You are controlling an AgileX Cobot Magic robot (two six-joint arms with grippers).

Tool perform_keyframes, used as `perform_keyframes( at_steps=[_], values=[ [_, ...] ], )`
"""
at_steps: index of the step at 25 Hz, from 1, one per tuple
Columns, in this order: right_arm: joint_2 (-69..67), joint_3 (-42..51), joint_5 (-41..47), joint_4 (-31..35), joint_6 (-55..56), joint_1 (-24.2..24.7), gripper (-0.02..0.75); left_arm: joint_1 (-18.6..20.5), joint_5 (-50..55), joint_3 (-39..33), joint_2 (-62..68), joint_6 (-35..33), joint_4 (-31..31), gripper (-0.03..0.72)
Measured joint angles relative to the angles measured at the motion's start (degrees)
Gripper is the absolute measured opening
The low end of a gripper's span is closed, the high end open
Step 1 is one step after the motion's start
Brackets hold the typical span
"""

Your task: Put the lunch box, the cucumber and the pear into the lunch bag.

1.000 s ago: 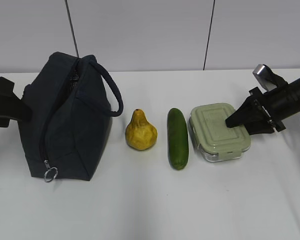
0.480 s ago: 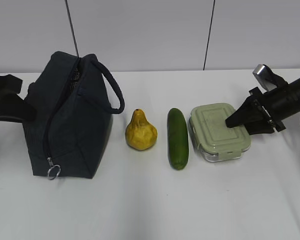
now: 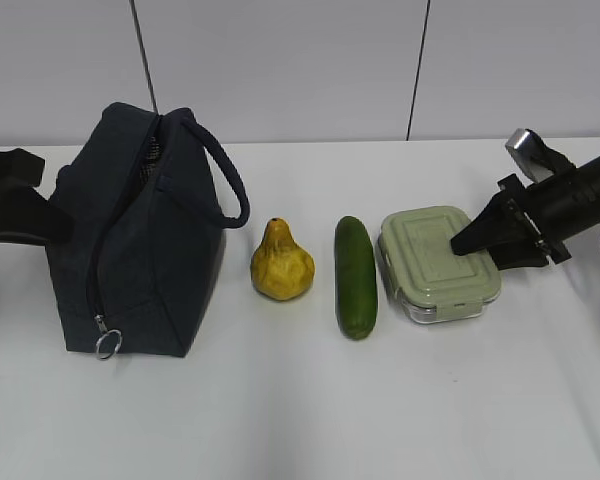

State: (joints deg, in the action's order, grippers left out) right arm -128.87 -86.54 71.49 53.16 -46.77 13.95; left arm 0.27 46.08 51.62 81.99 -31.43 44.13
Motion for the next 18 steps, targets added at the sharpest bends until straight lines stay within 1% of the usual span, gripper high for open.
perform_keyframes(
  at_steps=[18],
  values=[
    [1.0, 0.1, -1.3, 0.2, 0.0, 0.0, 0.377, 0.0, 0.3, 0.0, 0.0, 0.0, -0.5, 0.004]
  ],
)
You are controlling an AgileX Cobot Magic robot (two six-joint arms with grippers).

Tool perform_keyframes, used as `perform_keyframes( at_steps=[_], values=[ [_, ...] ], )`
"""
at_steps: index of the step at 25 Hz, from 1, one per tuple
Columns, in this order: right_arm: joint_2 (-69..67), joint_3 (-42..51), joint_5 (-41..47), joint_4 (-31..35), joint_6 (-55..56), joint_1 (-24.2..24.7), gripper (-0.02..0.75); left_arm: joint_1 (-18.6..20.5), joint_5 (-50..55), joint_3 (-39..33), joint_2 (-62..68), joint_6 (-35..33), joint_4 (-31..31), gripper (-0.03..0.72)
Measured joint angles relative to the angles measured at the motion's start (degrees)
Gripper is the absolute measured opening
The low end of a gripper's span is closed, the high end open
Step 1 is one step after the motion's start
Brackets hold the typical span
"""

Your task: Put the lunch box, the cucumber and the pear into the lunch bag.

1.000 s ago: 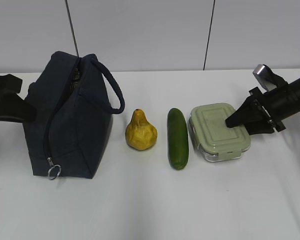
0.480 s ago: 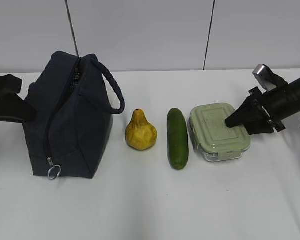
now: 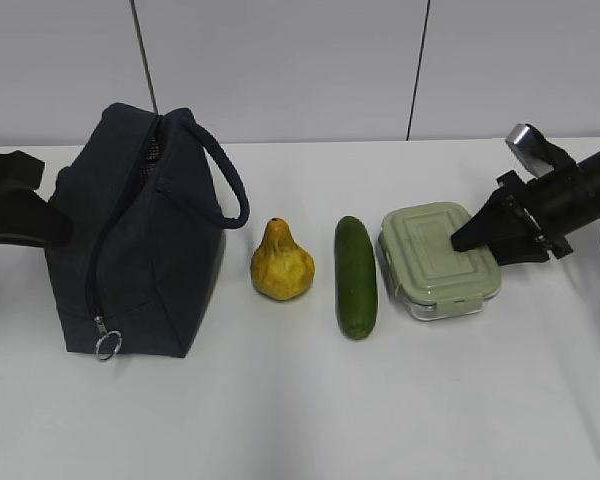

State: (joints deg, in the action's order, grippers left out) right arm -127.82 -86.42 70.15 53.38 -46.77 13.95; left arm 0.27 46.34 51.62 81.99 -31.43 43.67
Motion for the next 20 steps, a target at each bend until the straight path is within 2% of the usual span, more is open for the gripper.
perform_keyframes(
  at_steps=[20],
  values=[
    [1.3, 0.2, -2.2, 1.5, 0.4, 0.0, 0.377, 0.0, 0.1, 0.0, 0.1, 0.0, -0.2, 0.003]
  ],
)
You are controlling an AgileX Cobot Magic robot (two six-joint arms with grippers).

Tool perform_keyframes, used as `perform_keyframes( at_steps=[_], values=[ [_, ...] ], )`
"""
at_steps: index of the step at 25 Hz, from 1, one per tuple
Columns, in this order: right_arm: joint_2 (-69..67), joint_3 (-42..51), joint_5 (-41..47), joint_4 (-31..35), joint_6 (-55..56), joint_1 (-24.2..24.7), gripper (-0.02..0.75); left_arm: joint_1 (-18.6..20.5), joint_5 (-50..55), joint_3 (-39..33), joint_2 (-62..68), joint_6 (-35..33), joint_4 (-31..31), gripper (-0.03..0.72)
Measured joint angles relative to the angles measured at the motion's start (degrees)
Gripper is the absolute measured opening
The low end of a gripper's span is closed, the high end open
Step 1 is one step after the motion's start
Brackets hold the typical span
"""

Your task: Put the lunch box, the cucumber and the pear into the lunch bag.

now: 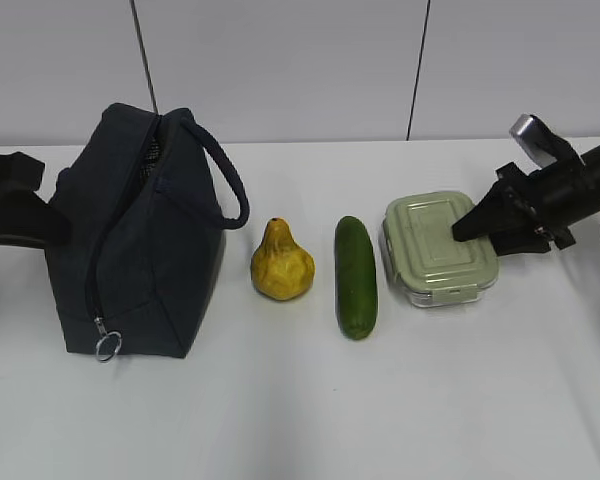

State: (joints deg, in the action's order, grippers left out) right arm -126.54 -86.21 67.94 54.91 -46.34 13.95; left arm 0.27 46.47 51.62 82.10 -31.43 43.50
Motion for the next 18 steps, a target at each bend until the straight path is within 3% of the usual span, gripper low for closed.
perform_keyframes(
  at_steps=[18],
  values=[
    [3.7, 0.0, -1.2, 2.0, 1.0, -0.1, 0.377, 0.0, 0.5, 0.1, 1.7, 0.0, 0.2, 0.003]
  ],
)
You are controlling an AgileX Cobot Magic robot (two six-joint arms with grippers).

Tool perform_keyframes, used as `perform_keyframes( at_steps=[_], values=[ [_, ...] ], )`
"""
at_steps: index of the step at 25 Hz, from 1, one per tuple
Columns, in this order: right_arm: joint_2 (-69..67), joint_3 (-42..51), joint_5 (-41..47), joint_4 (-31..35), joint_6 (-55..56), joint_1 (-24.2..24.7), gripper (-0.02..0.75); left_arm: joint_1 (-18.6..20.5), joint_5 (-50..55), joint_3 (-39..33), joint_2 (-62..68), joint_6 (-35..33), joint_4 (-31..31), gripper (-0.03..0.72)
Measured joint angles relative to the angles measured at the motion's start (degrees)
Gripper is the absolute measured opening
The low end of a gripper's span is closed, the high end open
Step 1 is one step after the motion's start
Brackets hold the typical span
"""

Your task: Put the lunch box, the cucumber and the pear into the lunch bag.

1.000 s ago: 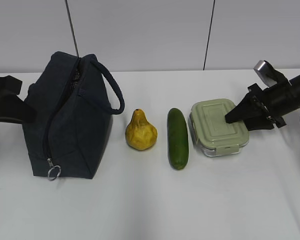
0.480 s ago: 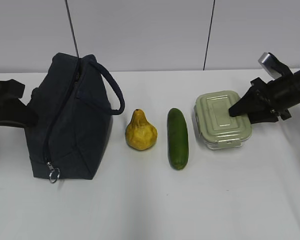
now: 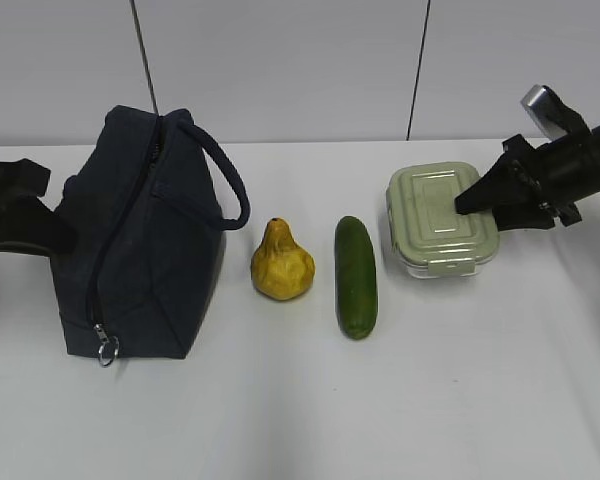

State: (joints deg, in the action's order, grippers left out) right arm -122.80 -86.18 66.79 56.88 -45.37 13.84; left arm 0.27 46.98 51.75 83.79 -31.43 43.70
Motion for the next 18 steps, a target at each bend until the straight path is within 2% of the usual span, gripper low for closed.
perform_keyframes(
  at_steps=[13, 18],
  values=[
    [4.1, 0.1, 0.0, 1.9, 0.9, -0.7, 0.376, 0.0, 0.3, 0.0, -0.1, -0.1, 0.0, 0.003],
    [4.9, 0.2, 0.1, 2.1, 1.2, -4.9, 0.376, 0.0, 0.4, 0.0, -1.9, -0.4, -0.1, 0.003]
  ],
)
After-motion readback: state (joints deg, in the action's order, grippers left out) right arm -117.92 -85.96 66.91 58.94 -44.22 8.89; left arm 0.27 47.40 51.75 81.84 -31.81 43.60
